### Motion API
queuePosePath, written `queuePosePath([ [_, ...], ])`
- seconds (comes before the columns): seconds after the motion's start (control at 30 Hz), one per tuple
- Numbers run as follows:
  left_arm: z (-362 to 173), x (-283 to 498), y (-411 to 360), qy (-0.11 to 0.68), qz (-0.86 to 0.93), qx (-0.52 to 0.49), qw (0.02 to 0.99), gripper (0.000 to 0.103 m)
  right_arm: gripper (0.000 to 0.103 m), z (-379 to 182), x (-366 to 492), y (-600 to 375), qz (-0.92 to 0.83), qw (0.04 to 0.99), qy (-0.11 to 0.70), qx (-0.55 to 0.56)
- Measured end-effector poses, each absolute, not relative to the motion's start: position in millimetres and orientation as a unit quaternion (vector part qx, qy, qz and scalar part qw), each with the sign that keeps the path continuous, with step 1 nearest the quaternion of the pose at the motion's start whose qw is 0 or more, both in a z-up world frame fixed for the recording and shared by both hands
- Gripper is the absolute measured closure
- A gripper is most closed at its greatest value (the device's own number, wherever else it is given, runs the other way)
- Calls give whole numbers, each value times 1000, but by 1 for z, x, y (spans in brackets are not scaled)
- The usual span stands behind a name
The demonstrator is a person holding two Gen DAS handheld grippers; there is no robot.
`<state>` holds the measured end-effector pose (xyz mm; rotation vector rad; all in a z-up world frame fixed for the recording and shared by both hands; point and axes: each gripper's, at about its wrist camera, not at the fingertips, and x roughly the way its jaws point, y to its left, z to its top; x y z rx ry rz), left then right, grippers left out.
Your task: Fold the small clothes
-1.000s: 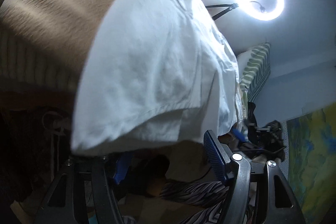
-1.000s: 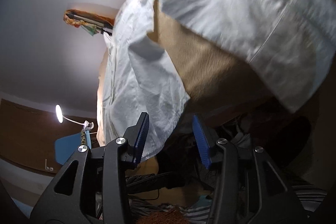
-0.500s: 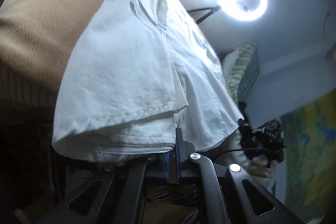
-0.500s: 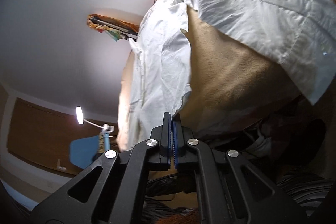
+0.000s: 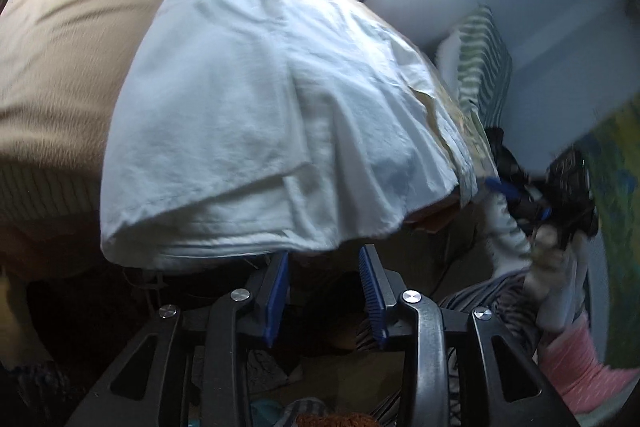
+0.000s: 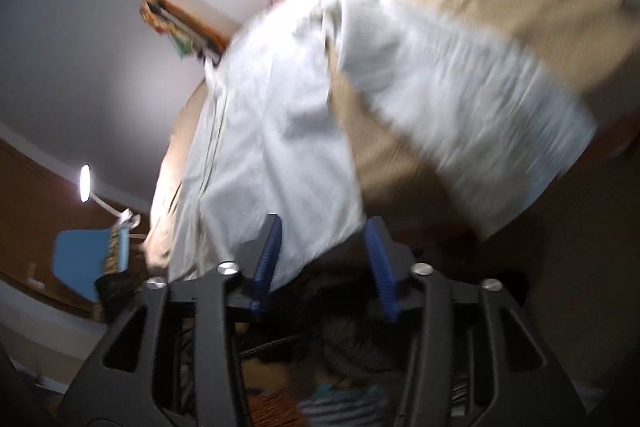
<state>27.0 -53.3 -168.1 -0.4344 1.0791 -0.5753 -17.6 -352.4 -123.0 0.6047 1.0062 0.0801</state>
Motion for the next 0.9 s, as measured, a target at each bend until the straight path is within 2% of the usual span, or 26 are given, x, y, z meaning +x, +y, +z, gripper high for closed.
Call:
queuePosePath([
  [0.27,-126,22,-88,463,-323,-150,812,64,56,-93,6,-427,-33,862,443,244],
  [0.53,-92,51,-125,438,-363,-115,814,62,56,-125,52,-474,-30,841,475,255],
  [0.77,-90,102,-134,433,-349,-110,824,62,57,-148,74,-468,-10,827,512,234],
  [0.83,-95,117,-133,440,-342,-117,822,62,75,-152,78,-461,0,825,521,217],
  [0.87,-98,123,-132,443,-339,-118,821,62,93,-153,80,-457,1,824,529,205],
  [0.9,-100,130,-131,446,-336,-120,821,62,95,-155,81,-454,-1,822,534,197],
])
